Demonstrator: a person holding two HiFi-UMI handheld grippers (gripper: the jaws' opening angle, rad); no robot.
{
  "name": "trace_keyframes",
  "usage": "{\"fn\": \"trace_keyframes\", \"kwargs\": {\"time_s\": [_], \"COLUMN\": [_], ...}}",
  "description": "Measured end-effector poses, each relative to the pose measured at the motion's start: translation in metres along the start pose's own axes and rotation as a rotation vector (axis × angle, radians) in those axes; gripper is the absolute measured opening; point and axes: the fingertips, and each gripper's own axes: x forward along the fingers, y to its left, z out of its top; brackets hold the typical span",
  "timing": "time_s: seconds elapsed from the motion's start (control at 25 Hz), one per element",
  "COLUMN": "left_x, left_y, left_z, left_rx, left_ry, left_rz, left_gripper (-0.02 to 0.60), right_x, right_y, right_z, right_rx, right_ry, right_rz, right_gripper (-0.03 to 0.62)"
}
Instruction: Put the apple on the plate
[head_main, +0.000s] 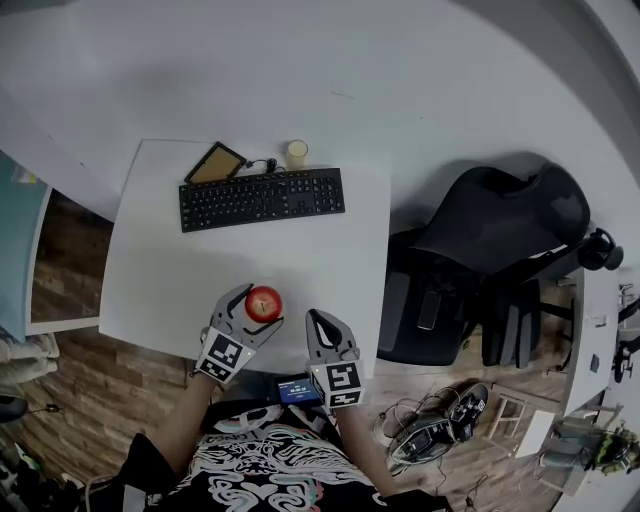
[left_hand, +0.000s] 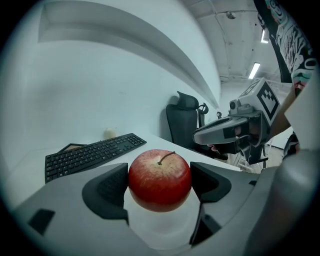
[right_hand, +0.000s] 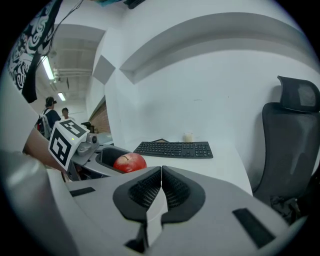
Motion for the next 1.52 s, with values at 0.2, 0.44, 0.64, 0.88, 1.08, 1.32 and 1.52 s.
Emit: {"fn": "trace_keyframes", "kwargs": {"time_s": [0.2, 0.44, 0.64, 0.88, 1.08, 1.32, 1.52], "left_x": [0.017, 0.027, 0.034, 0.033, 0.036, 0.032, 0.027], "left_y": [-0.005, -0.006, -0.004, -0.005, -0.002, -0.001, -0.001], "left_z": [-0.027, -0.044, -0.053, -0.059, -0.075, -0.067, -0.055], "left_rx": [0.012, 0.035, 0.026, -0.001, -0.001, 0.023, 0.054], "left_ry": [0.033, 0.064, 0.070, 0.054, 0.108, 0.078, 0.033], "left_rz": [-0.017, -0.001, -0.002, -0.014, -0.011, -0.001, -0.018], "left_gripper": [0.400, 0.400, 0.400, 0.400, 0.402, 0.402, 0.402], "right_x": [0.009, 0.015, 0.018, 0.021, 0.026, 0.027, 0.030], "right_y": [-0.003, -0.006, -0.007, -0.002, 0.001, -0.001, 0.003], "right_z": [-0.013, -0.028, -0.040, -0.046, -0.043, -0.042, -0.041], "right_rx": [-0.012, -0.011, 0.005, 0.011, 0.008, 0.008, 0.009], "right_ry": [0.045, 0.083, 0.111, 0.129, 0.124, 0.127, 0.128], "right_rz": [0.016, 0.021, 0.027, 0.038, 0.044, 0.042, 0.046], "right_gripper": [0.028, 0.028, 0.028, 0.028, 0.028, 0.028, 0.028]}}
